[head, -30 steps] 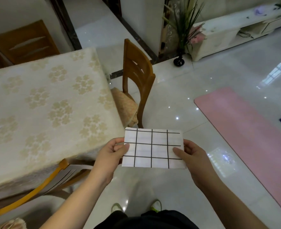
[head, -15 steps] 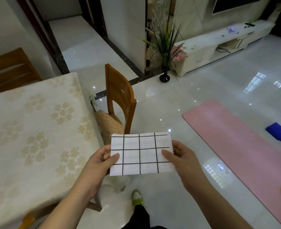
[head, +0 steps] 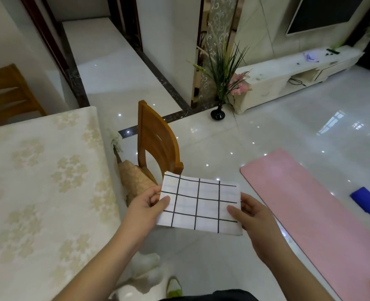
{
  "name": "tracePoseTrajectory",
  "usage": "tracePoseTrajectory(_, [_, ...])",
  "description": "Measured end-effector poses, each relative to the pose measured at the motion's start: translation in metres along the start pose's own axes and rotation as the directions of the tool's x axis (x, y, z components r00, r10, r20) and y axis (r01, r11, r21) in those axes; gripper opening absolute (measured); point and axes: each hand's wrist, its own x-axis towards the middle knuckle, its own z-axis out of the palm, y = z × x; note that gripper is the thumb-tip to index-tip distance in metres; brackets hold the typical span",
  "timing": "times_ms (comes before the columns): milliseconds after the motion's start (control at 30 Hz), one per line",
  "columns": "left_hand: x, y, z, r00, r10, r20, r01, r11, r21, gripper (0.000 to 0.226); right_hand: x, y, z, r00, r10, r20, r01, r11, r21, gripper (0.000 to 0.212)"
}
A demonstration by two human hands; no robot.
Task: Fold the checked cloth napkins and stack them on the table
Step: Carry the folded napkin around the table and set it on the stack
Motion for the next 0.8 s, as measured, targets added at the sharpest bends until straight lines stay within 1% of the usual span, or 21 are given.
tracePoseTrajectory(200, [0.045, 0.015, 0.023, 0.999, 0.012, 0.030, -0.013, 0.999, 0.036, 0.030, 0.049, -0.023, -0.015, 0.999, -0.034, -0.017, 0.034, 0.999, 0.011, 0.034])
tracePoseTrajectory(300, [0.069, 0.023, 0.037, 1.000, 0.025, 0.017, -0.026, 0.997, 0.073, 0.029, 0.078, -0.033, -0.028, 0.999, -0.049, -0.009, 0.049, 0.999, 0.021, 0.034])
tracePoseTrajectory(533, [0.138, 0.044, 0.099, 0.999, -0.015, -0.035, 0.019, 0.993, 0.112, 0.032, 0.160, -0.052, -0.070, 0.998, -0.055, 0.039, 0.055, 0.998, 0.012, 0.033])
tracePoseTrajectory(567, [0.149, 0.049, 0.110, 0.999, -0.006, -0.039, 0.010, 0.994, 0.106, 0.034, 0.172, -0.057, -0.079, 0.997, -0.058, 0.043, 0.058, 0.998, 0.013, 0.033])
tracePoseTrajectory(633, [0.171, 0.057, 0.129, 0.999, -0.017, -0.047, 0.022, 0.994, 0.104, 0.046, 0.196, -0.067, -0.098, 0.997, -0.058, 0.048, 0.058, 0.998, 0.013, 0.033])
tracePoseTrajectory(667, [0.181, 0.062, 0.139, 0.999, -0.019, -0.050, 0.025, 0.993, 0.116, 0.046, 0.208, -0.073, -0.106, 0.997, -0.056, 0.050, 0.055, 0.998, 0.013, 0.034])
tracePoseTrajectory(733, [0.200, 0.069, 0.156, 0.997, -0.029, -0.065, 0.038, 0.990, 0.139, 0.039, 0.232, -0.083, -0.122, 0.997, -0.055, 0.055, 0.054, 0.998, 0.014, 0.035])
tracePoseTrajectory(800, [0.218, 0.073, 0.168, 0.995, -0.034, -0.094, 0.047, 0.990, 0.136, 0.038, 0.255, -0.092, -0.135, 0.996, -0.051, 0.073, 0.050, 0.999, 0.006, 0.036])
